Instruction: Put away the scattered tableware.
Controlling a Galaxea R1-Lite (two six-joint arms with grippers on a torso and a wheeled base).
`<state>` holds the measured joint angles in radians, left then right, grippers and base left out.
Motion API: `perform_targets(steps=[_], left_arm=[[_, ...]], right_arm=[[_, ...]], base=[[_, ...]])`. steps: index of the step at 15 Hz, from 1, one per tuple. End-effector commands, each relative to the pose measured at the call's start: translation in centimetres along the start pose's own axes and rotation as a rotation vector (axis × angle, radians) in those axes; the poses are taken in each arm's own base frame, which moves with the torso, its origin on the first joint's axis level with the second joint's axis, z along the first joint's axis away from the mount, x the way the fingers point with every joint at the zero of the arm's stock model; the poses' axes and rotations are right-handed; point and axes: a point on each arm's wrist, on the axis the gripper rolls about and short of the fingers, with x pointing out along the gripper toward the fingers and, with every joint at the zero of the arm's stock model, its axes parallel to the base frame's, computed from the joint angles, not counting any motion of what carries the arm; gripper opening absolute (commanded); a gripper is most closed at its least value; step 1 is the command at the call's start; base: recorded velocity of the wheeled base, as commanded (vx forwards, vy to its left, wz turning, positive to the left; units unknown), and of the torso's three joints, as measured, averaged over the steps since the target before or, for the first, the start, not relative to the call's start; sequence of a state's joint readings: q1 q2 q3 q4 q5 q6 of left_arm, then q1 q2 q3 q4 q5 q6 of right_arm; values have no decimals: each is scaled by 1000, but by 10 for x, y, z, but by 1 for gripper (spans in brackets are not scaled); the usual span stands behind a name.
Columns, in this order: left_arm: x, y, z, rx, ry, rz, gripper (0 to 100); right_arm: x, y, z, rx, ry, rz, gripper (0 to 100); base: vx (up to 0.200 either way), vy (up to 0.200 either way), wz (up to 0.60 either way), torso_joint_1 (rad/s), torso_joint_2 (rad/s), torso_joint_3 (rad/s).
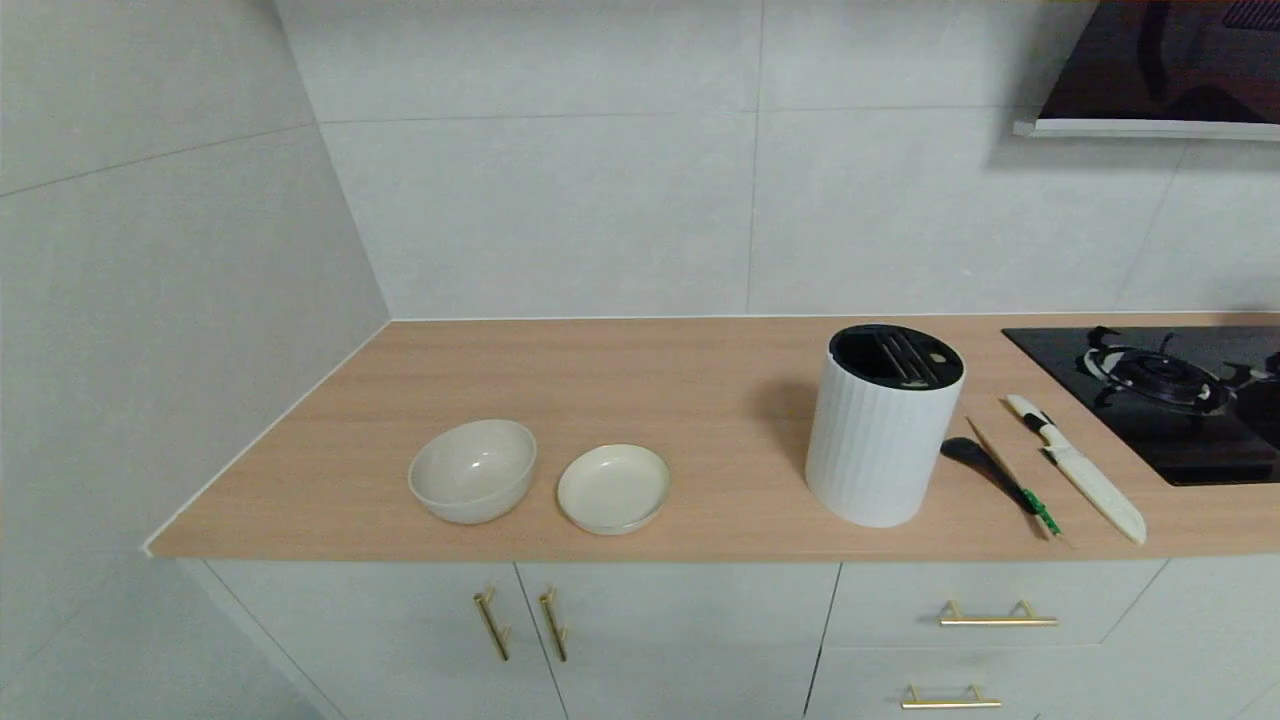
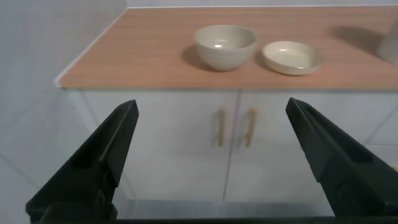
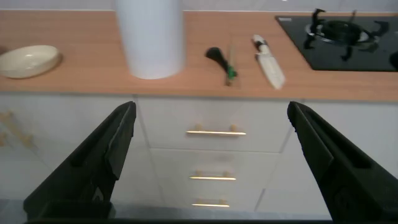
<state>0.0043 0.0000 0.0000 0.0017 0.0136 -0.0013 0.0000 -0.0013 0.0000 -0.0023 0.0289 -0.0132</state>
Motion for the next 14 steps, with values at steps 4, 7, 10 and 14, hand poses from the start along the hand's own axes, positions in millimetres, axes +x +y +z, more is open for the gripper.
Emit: perform_targets(steps=[4, 7, 10, 14], left_arm=[[0, 0, 0, 0, 0, 1, 100], [0, 0, 0, 0, 0, 1, 100], [0, 0, 0, 0, 0, 1, 100], [0, 0, 0, 0, 0, 1, 100]], right_arm=[[0, 0, 0, -1, 2, 0, 100], [0, 0, 0, -1, 1, 0, 100], [0, 0, 0, -1, 1, 0, 100], [0, 0, 0, -1, 1, 0, 100]], base=[[0, 200, 0, 1, -1, 1], [0, 200, 0, 1, 4, -4], [0, 200, 0, 4, 1, 1], [0, 200, 0, 2, 4, 5]])
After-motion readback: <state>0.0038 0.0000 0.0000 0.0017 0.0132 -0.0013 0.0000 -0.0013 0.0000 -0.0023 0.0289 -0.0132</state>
